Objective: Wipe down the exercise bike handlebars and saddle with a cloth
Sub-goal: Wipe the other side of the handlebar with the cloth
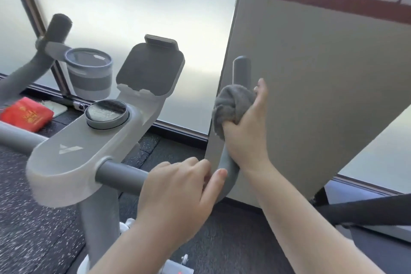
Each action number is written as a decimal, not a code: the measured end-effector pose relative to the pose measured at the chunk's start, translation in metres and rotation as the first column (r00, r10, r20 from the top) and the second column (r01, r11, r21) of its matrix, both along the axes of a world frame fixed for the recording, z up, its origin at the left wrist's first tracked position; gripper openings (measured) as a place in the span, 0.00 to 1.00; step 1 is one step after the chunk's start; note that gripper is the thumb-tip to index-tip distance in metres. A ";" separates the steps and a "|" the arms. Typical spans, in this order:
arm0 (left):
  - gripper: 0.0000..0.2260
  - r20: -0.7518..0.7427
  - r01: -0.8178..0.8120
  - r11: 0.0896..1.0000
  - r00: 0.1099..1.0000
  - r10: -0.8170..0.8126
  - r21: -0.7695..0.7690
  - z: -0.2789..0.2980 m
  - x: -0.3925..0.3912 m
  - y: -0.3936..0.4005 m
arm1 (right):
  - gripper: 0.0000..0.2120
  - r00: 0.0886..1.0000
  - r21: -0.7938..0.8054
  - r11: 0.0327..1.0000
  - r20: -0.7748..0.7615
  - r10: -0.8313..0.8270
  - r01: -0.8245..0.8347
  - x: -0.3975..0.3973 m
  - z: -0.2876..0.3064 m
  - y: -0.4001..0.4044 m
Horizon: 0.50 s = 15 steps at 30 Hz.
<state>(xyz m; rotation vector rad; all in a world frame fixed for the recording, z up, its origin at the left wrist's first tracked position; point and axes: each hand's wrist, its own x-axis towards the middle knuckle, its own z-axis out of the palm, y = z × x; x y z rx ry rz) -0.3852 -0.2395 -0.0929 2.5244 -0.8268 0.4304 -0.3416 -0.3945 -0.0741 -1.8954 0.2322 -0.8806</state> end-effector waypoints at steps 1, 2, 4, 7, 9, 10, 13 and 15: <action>0.19 0.023 0.001 1.000 1.000 -0.001 -0.002 -0.003 0.001 0.000 | 0.40 0.998 -0.032 0.998 0.001 0.056 -0.056 -0.004 0.001 -0.002; 0.19 0.035 -0.007 1.000 0.999 0.007 0.002 -0.005 0.002 0.000 | 0.41 0.996 -0.072 0.993 0.025 0.090 -0.088 0.000 0.006 -0.010; 0.18 0.043 -0.021 1.000 0.999 0.020 0.005 -0.005 0.003 0.000 | 0.35 0.993 -0.181 0.978 0.049 0.111 -0.100 0.013 0.017 -0.025; 0.15 0.033 -0.067 0.998 0.997 0.067 -0.002 -0.005 0.004 0.001 | 0.29 0.987 -0.385 0.911 0.004 0.163 -0.149 0.014 0.024 -0.043; 0.12 0.029 -0.100 0.994 0.994 0.102 -0.046 -0.007 0.004 0.001 | 0.24 0.973 -0.549 0.812 -0.012 0.231 -0.200 -0.001 0.012 -0.050; 0.11 0.018 -0.122 0.989 0.992 0.124 -0.087 -0.006 0.004 0.002 | 0.22 0.961 -0.609 0.759 -0.021 0.274 -0.230 -0.012 0.004 -0.049; 0.10 -0.044 -0.205 0.951 0.979 0.201 -0.231 -0.004 0.005 0.010 | 0.21 0.938 -0.634 0.709 -0.083 0.335 -0.309 -0.043 -0.007 -0.041; 0.10 -0.035 -0.242 0.943 0.970 0.240 -0.228 -0.007 0.007 0.019 | 0.20 0.927 -0.700 0.626 -0.146 0.345 -0.343 -0.054 0.009 -0.037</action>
